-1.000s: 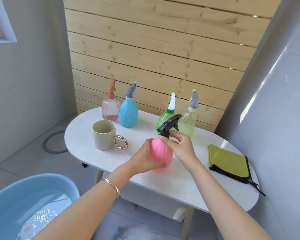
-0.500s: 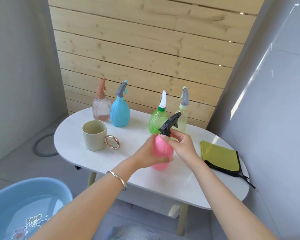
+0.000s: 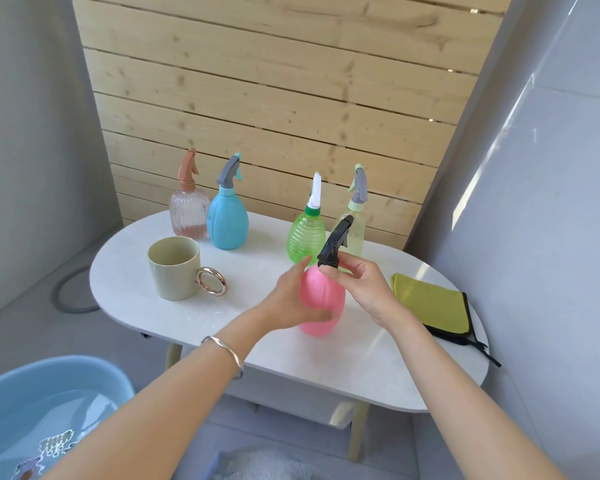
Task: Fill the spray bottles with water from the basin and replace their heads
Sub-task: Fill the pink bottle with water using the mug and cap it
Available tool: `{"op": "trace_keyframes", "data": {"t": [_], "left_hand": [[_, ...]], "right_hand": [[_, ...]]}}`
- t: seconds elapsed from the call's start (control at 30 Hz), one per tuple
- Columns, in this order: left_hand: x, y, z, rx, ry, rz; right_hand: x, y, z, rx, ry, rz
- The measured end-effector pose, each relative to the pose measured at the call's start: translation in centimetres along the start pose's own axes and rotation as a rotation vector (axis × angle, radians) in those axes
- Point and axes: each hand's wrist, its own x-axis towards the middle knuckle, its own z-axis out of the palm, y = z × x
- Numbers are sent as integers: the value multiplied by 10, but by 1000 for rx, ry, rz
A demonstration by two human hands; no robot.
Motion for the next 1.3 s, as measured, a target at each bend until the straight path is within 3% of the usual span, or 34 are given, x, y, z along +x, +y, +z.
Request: {"op": "trace_keyframes", "data": {"t": [0.2, 0.4, 0.63, 0.73, 0.9, 1.1, 1.3], "left_hand": [[-8, 4, 28, 9, 303, -17], [-22, 0, 24, 5, 190, -3], [-3, 4, 16, -210, 14, 41], [3, 1, 22, -196, 80, 36], [8, -3, 30, -80, 217, 35], [4, 2, 36, -243, 255, 11], [-14, -3, 38, -173, 255, 9]], "right_hand": [[0, 8, 9, -47, 92, -54], [-4, 9, 2, 47, 184, -53], [-5, 3, -3, 108, 81, -38], [-4, 5, -1, 111, 94, -45], [4, 10, 15, 13, 301, -44], [-4, 11, 13, 12, 154, -59], [-3, 9, 16, 64, 240, -68]]}}
